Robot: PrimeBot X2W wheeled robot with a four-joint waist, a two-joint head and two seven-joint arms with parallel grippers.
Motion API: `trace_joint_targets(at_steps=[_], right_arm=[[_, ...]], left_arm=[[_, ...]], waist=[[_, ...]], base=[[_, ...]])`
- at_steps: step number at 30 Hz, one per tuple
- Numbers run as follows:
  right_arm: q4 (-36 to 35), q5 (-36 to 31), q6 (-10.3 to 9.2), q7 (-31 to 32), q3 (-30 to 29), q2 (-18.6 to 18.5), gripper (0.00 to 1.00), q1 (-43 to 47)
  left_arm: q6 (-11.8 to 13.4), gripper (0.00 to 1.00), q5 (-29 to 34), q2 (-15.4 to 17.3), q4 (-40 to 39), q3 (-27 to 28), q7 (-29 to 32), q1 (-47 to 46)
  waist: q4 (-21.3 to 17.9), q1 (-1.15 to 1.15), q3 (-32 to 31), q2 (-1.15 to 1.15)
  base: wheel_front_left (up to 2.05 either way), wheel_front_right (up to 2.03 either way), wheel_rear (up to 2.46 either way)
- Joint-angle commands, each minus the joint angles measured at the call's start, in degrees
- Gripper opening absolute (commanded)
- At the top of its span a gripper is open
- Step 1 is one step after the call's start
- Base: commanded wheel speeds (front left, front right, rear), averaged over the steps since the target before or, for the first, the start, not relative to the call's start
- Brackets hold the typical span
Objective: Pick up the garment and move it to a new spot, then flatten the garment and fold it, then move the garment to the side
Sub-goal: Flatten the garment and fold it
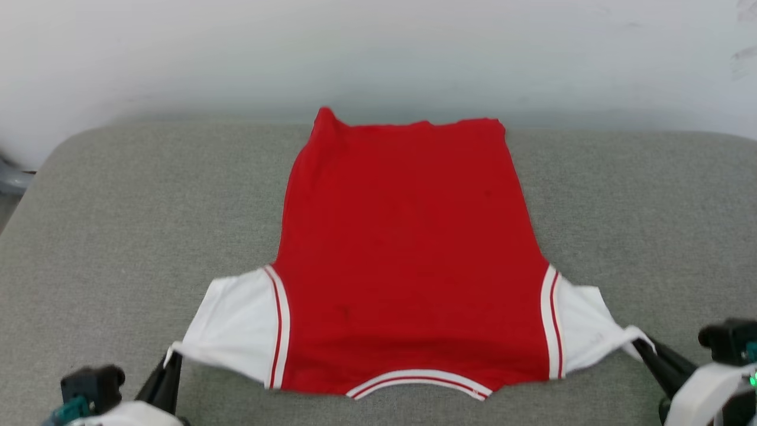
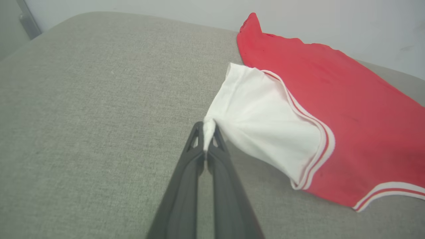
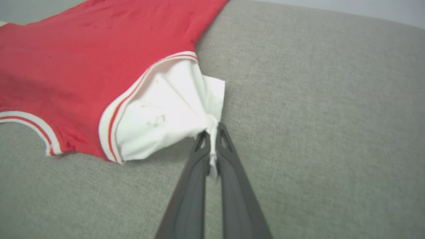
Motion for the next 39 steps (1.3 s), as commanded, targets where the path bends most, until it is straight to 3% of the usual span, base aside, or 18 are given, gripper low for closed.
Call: trace_joint_targets(at_steps=[1,11,19,20,21,31,36,39], right_arm=[[0.0,0.0,-0.11,0.2,-1.1,0.1,0.0,2.9],[-2.4,-2.2,-0.12,1.7,-8.1,1.3,0.0,17.5],[-6.1,-3.8,-0.12,4.6,-12.9,3.4,0.0,22.6],[-6.8,-4.0,-0.12,4.9,-13.9,3.7,0.28,22.5],[-7.7,-4.2,-0.12,5.0,-15.2,3.9,0.98,22.2],[-22.2,-9.2,-0.09,11.1,-29.7,2.9,1.0,15.8],[-27.9,-10.4,-0.08,19.0,-35.5,2.2,1.0,5.6],[-27.9,-10.8,-0.08,26.9,-35.3,1.2,1.0,-2.7]], left_arm=[[0.0,0.0,-0.2,-0.4,0.4,0.7,-0.3,2.0],[-1.0,0.0,-0.5,-3.2,3.6,4.1,-0.3,11.3],[-2.4,0.0,1.5,-5.6,5.3,6.5,-0.3,13.0],[-2.6,0.0,1.8,-5.9,5.3,6.7,-0.3,12.8],[-2.8,0.0,2.2,-6.2,5.3,6.8,-0.3,12.6],[-3.7,0.0,6.2,-8.6,3.0,7.1,-0.3,9.9],[-3.5,0.0,8.8,-9.3,0.6,6.8,-0.3,7.6],[-3.5,0.0,10.3,-9.9,-1.2,6.3,-0.3,5.7]], waist=[[-0.1,0.02,-1.1,0.0],[-0.8,0.02,-2.5,0.0],[-0.7,0.02,-2.4,0.0],[-0.7,0.02,-2.4,0.0],[-0.6,0.02,-2.4,0.0],[1.8,0.02,-1.0,0.0],[4.7,0.02,2.7,0.0],[6.7,0.02,6.0,0.0]], base=[[0.0,0.0,0.0],[0.0,0.0,0.0],[0.0,0.0,0.0],[0.0,0.0,0.0],[0.0,0.0,0.0],[0.0,0.0,0.0],[0.0,0.0,0.0],[0.0,0.0,0.0]])
